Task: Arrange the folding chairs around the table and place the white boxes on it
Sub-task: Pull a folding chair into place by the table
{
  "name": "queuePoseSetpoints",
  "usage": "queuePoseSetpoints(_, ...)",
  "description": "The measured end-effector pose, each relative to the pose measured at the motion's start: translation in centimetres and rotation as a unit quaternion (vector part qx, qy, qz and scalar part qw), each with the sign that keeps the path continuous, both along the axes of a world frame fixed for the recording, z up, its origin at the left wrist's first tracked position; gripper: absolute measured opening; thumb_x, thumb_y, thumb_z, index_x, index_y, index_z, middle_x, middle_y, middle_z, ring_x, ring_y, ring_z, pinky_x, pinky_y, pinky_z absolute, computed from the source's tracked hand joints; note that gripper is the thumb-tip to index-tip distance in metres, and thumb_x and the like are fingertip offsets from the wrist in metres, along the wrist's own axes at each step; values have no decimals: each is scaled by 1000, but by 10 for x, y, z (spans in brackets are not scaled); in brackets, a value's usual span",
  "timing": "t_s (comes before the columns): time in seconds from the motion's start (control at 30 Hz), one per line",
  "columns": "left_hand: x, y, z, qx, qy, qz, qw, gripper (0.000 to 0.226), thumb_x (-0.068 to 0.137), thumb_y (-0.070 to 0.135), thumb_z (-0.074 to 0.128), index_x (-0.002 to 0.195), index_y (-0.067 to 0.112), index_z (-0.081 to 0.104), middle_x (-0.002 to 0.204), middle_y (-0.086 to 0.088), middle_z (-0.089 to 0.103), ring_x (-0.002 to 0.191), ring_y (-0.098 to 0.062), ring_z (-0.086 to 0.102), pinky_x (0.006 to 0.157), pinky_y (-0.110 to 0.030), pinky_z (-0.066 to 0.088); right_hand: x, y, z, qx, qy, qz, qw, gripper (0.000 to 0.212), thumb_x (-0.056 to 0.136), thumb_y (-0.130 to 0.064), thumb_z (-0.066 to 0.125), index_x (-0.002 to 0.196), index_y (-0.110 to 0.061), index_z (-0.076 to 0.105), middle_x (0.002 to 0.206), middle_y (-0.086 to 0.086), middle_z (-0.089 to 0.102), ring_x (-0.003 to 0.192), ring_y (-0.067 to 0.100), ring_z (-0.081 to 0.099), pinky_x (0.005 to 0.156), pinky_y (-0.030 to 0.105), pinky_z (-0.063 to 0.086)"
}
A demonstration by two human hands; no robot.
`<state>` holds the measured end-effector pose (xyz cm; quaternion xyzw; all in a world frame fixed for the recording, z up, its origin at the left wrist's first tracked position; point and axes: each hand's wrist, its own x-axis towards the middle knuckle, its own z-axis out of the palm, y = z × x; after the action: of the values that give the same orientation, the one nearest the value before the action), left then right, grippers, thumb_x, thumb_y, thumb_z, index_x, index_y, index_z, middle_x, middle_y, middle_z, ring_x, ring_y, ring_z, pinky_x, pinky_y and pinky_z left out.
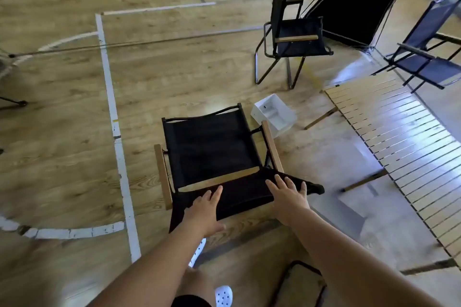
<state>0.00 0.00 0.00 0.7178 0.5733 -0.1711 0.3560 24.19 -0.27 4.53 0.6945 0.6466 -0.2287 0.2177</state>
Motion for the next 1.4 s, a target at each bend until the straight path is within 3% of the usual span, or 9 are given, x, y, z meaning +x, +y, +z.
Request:
queuePoseSetpoints(0.13, -5, -4, -9, -9, 54, 37, 998, 96, 86, 47, 64, 154, 31, -2, 161, -4, 14, 143, -32, 24, 106, -52, 40, -1, 6, -8, -33, -48, 48, 997, 70, 98, -24, 48, 156, -29, 7, 163, 0, 4, 150, 28, -4, 112, 65, -7)
queuePoseSetpoints(0.2, -8, -8, -13, -24, 67, 45, 996, 81, 90, 45, 59, 154, 25, 13, 157, -4, 24, 137, -32, 33, 103, -48, 42, -6, 5, -13, -56, -55, 65, 995, 67, 97, -21, 49, 155, -26, 15, 160, 2, 19, 150, 29, 6, 113, 64, -5)
queuePoseSetpoints(0.33, -10, -13, -17, -19, 65, 24, 997, 41, 96, 25, 50, 137, 19, 47, 140, -3, 44, 120, -29, 47, 95, -43, 46, -9, 5, -18, -41, -39, 52, 997, 60, 91, -13, 58, 146, -19, 35, 139, 5, 47, 133, 29, 40, 115, 51, 25)
queuePoseSetpoints(0.43, -7, -16, -16, -8, 37, 34, 999, 42, 98, 17, 43, 139, 21, 49, 135, -3, 51, 119, -28, 51, 97, -42, 46, -12, 6, -12, -23, -35, 42, 998, 53, 93, -14, 56, 142, -18, 37, 132, 6, 51, 124, 28, 46, 103, 42, 41)
queuePoseSetpoints(0.6, -8, -13, -7, 26, -4, 57, 998, 31, 99, 23, 46, 127, 23, 60, 119, -5, 65, 108, -26, 60, 87, -36, 50, -12, 8, -3, 12, -32, 26, 999, 46, 90, -12, 58, 133, -19, 43, 125, 5, 52, 117, 26, 48, 93, 39, 46)
queuePoseSetpoints(0.77, -9, -16, -3, 42, -14, 44, 998, 25, 99, 24, 50, 119, 21, 64, 108, -4, 67, 99, -24, 63, 76, -31, 46, -5, 5, -5, 6, -40, 61, 997, 35, 93, -16, 58, 127, -19, 50, 123, 2, 51, 114, 23, 47, 93, 37, 48)
queuePoseSetpoints(1.03, -13, -19, -5, 4, 47, 10, 999, 49, 91, 3, 56, 136, 21, 54, 123, -6, 63, 109, -24, 61, 90, -32, 52, -2, -11, -15, -84, -104, 213, 968, 35, 98, -22, 56, 133, -22, 52, 118, 3, 49, 101, 27, 51, 78, 34, 43)
queuePoseSetpoints(1.27, -13, -11, -1, -57, 110, -27, 992, 53, 87, 3, 59, 135, 24, 54, 125, -5, 61, 111, -26, 60, 91, -34, 50, -9, -35, -16, -86, -16, 56, 995, 30, 98, -27, 52, 127, -18, 51, 118, 6, 58, 109, 28, 54, 79, 34, 43)
queuePoseSetpoints(1.4, -10, -4, 6, -115, 146, -42, 982, 57, 90, 11, 57, 144, 27, 44, 142, -7, 49, 128, -32, 49, 106, -41, 40, -13, -52, -13, -86, 19, -8, 996, 26, 98, -29, 53, 123, -22, 55, 118, 5, 60, 111, 25, 53, 88, 36, 47)
